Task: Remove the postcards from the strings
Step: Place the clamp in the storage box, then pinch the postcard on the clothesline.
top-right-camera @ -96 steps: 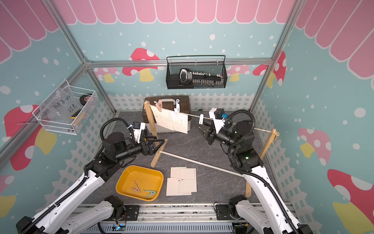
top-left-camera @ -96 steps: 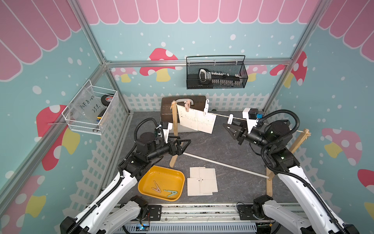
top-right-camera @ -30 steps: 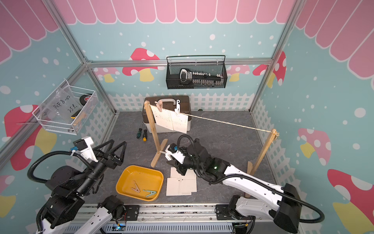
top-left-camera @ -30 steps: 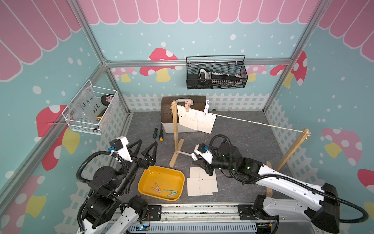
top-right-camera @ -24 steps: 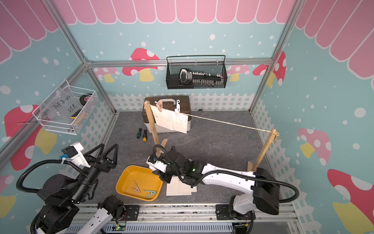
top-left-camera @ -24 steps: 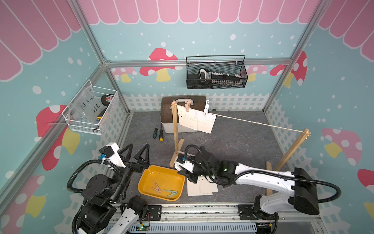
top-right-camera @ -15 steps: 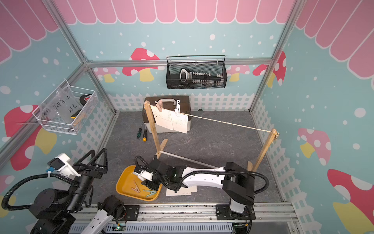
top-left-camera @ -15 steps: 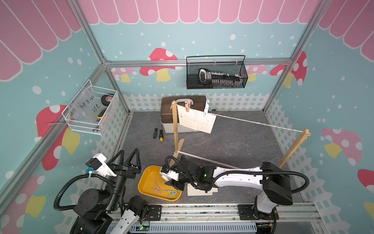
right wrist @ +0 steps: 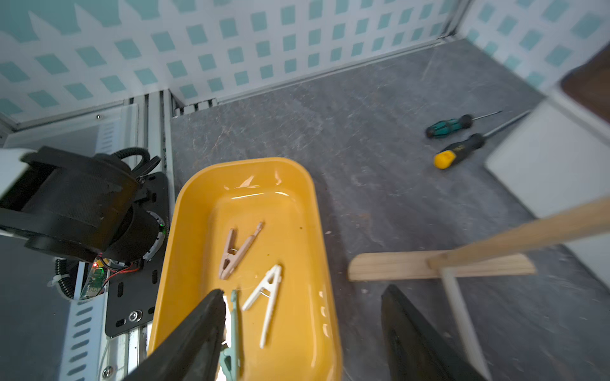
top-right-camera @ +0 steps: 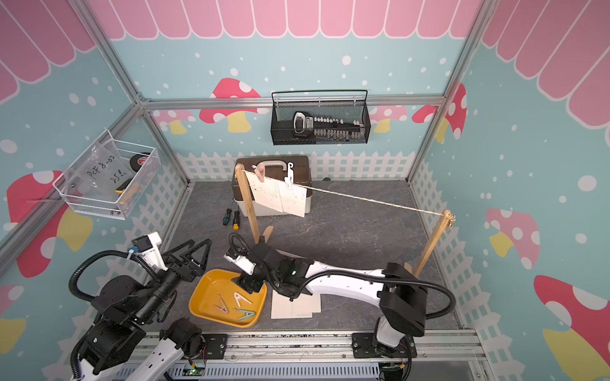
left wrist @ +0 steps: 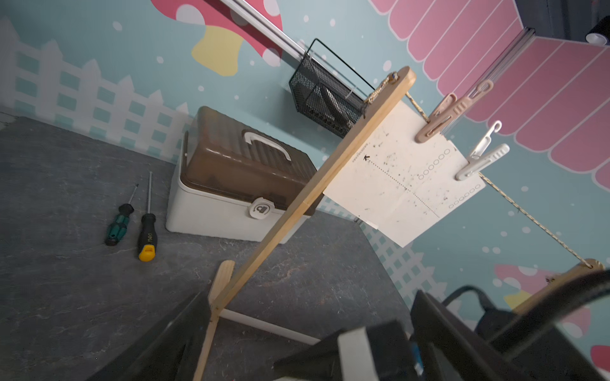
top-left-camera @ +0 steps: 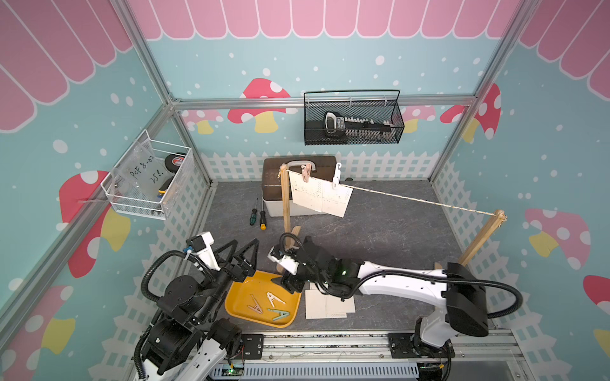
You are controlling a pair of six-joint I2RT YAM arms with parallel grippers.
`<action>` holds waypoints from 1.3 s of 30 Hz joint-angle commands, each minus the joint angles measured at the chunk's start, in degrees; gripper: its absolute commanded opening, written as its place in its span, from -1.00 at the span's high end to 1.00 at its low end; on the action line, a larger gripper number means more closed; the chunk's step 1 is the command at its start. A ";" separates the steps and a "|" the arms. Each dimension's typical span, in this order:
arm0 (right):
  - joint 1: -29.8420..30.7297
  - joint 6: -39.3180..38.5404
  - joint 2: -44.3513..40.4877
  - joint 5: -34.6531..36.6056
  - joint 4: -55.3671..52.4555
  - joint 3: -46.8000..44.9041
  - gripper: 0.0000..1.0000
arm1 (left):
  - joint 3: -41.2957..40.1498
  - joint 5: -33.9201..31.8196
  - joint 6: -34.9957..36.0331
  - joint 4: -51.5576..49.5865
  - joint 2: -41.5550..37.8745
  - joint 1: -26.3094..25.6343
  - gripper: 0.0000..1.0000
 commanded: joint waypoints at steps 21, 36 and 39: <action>-19.96 -7.66 -8.28 -1.62 -35.92 47.04 -0.42 | -0.08 31.59 -19.49 39.88 35.73 -3.82 -0.99; -31.39 0.41 -4.17 -20.75 -36.93 51.53 -0.51 | -4.93 19.65 -23.77 67.33 46.07 -11.48 -0.99; -31.45 0.68 -4.04 -21.68 -36.55 51.46 -0.52 | -5.87 16.41 -24.78 74.15 49.14 -12.67 -0.99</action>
